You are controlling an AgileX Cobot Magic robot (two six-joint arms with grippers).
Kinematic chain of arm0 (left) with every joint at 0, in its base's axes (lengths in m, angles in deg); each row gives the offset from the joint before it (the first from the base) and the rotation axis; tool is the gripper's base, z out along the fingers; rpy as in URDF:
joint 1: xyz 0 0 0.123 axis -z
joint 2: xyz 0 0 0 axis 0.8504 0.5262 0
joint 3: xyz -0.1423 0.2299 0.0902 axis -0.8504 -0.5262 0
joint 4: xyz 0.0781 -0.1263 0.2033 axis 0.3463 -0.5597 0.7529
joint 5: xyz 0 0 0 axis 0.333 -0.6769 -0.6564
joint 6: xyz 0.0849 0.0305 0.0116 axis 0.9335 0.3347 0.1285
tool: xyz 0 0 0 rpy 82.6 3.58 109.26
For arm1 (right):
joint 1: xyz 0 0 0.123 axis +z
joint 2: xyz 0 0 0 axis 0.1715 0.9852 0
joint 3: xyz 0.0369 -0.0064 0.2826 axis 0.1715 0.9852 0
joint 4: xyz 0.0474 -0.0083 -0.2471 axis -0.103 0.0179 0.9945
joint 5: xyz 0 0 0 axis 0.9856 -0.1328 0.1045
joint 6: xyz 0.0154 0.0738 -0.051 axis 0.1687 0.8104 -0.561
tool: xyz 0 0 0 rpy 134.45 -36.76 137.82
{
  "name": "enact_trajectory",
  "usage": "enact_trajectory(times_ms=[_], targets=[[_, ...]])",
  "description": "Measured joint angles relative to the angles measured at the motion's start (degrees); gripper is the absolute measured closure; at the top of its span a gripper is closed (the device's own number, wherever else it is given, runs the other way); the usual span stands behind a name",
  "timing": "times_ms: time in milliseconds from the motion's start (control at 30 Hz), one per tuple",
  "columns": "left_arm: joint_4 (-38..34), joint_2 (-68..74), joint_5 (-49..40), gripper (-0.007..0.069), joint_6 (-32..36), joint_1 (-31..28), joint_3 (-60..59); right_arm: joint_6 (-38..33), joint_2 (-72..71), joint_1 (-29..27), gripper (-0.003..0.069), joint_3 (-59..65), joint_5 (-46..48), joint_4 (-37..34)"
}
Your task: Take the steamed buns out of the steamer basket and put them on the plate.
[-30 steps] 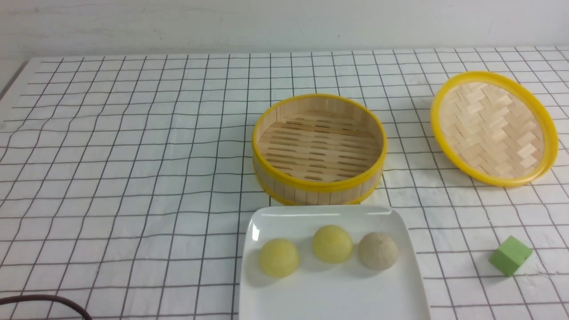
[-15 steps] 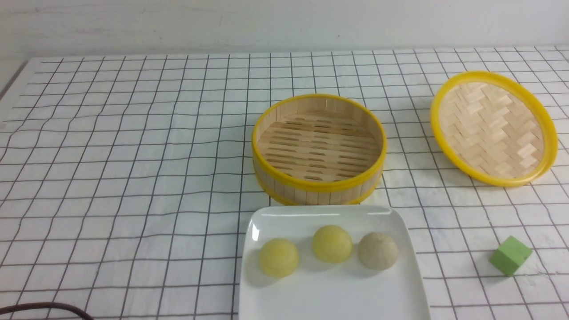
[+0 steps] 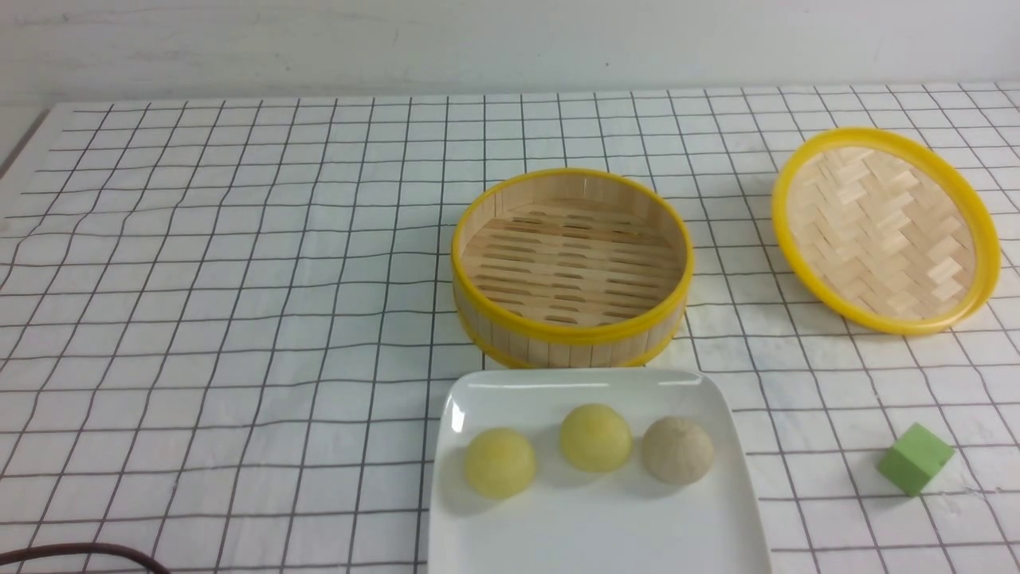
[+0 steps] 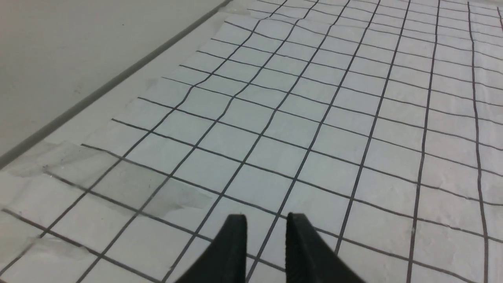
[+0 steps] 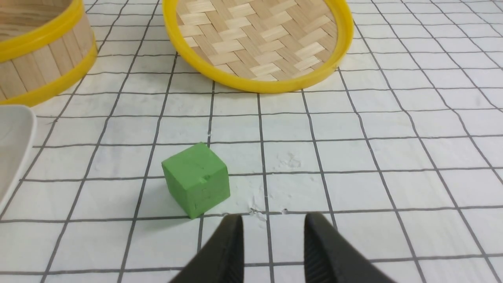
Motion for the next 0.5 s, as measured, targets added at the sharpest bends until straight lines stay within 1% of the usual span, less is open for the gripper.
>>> enact_trajectory(times_ms=[133, 233, 300, 333, 367, 400, 433, 467, 500], targets=[[-0.78, 0.0, 1.95, 0.0445, 0.45, 0.0, 0.0, 0.0, 0.0, 0.0, 0.0416, 0.0, 0.0, 0.0], [-5.67, 0.0, 2.3, 0.0445, 5.45, 0.0, 0.0, 0.0, 0.0, 0.0, 0.0416, 0.0, 0.0, 0.0], [-10.27, 0.0, 2.24, 0.0445, 10.62, 0.0, 0.0, 0.0, 0.0, 0.0, 0.0416, 0.0, 0.0, 0.0], [-11.24, 0.0, 2.19, 0.0445, 11.77, 0.0, 0.0, 0.0, 0.0, 0.0, 0.0416, 0.0, 0.0, 0.0], [-13.22, 0.0, 2.25, 0.0445, 14.84, 0.0, 0.0, 0.0, 0.0, 0.0, 0.0416, 0.0, 0.0, 0.0], [-16.66, 0.0, 2.4, 0.0444, 18.63, 0.0, 0.0, 0.0, 0.0, 0.0, 0.0416, 0.0, 0.0, 0.0], [-18.11, 0.0, 2.46, 0.0444, 20.54, 0.0, 0.0, 0.0, 0.0, 0.0, 0.0416, 0.0, 0.0, 0.0], [-21.37, 0.0, 2.6, 0.0444, 25.4, 0.0, 0.05, 0.0, 0.0, 0.0, 0.0416, 0.0, 0.0, 0.0], [-22.2, 0.0, 2.65, 0.0444, 25.98, 0.0, 0.05, 0.0, 0.0, 0.0, 0.0416, 0.0, 0.0, 0.0]])
